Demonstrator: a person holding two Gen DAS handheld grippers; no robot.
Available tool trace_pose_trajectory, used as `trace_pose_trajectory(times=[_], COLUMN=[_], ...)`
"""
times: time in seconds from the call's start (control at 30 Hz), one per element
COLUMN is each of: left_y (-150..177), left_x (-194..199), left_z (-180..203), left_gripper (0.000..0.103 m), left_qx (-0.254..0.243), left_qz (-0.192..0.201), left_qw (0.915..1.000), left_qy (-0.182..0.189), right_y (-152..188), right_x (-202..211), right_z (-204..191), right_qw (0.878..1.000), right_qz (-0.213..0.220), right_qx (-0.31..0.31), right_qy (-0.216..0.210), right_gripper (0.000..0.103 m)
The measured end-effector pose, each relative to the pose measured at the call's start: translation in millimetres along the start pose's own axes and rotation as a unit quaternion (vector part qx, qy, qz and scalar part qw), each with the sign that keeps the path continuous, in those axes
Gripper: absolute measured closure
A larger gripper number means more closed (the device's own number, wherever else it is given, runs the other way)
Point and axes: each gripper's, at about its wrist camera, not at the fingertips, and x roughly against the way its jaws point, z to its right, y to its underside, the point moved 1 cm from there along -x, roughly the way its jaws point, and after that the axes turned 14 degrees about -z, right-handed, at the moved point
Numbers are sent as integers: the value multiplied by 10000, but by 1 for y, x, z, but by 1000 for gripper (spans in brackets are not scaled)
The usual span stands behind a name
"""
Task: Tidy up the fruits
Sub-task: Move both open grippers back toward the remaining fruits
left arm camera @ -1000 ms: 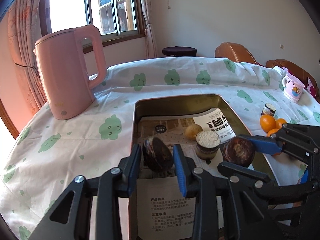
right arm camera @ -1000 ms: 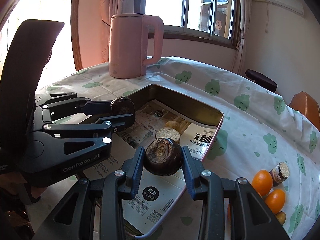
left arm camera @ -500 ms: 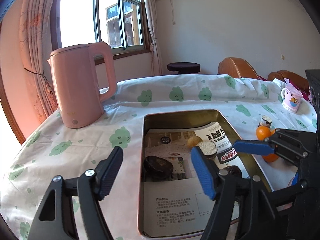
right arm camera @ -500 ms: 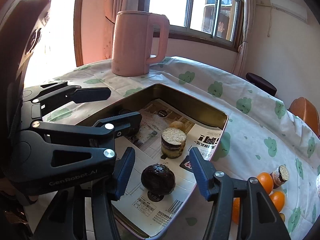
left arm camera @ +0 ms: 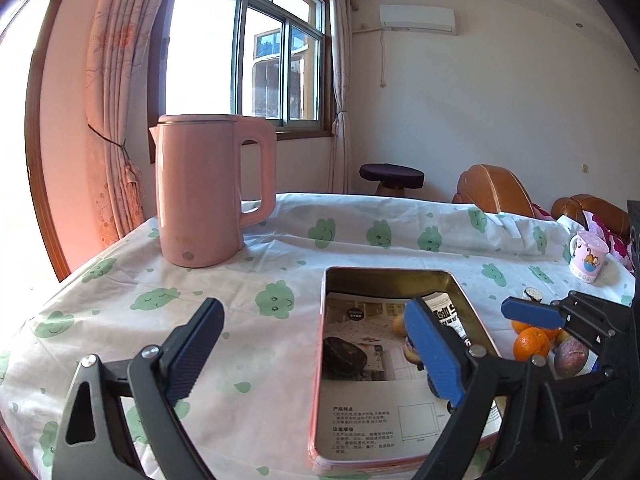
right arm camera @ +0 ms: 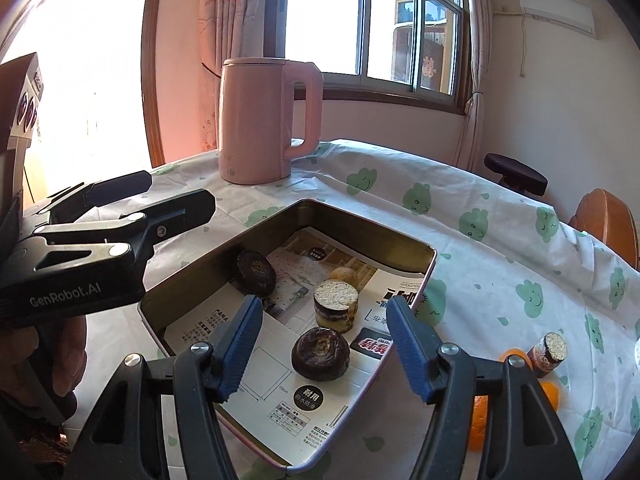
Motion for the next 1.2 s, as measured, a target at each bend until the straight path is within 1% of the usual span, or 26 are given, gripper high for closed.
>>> trace_pose_trajectory(times=[0.13,0.2,0.27,0.4,0.53,0.63,0.77,0.83,0.97,1.0,1.1,1.2], left_y=[3,5,6,6,3,-1,-11,-15,-18,-17,-14,-15], left_x=[5,6,7,6,4,-1,-10,-13,-21,-24,-33,-40], left_z=[22,37,54,89,119,138,157,165,175,176,171,158], left_gripper=[8,5,5,4,4,4,4,3,2,2,1,1], left_qx=[-185,-317,-465,-704,-854,-946,-964,-935,-938,-959,-937,-730], left_qz=[9,6,-7,-51,-87,-104,-107,-73,-151,-157,-204,-327], left_qw=[9997,9992,9985,9964,9944,9932,9930,9933,9932,9934,9951,9967], left_qy=[146,230,300,470,623,667,679,682,676,606,233,115], right_y=[8,15,24,48,71,86,97,100,103,104,108,109], right_x=[21,31,40,55,64,66,65,65,68,69,68,69], right_z=[17,31,49,85,115,126,128,129,135,138,142,139], right_qw=[9993,9983,9966,9895,9815,9785,9793,9802,9776,9768,9757,9767], right_qz=[146,136,115,3,-172,-302,-453,-459,-478,-480,-488,-461], right_qx=[-169,-309,-500,-970,-1405,-1576,-1597,-1600,-1697,-1732,-1812,-1786], right_qy=[299,477,642,1071,1291,1298,1156,1071,1148,1165,1134,1097], right_gripper=[37,36,36,36,36,35,35,35,35,35,35,35])
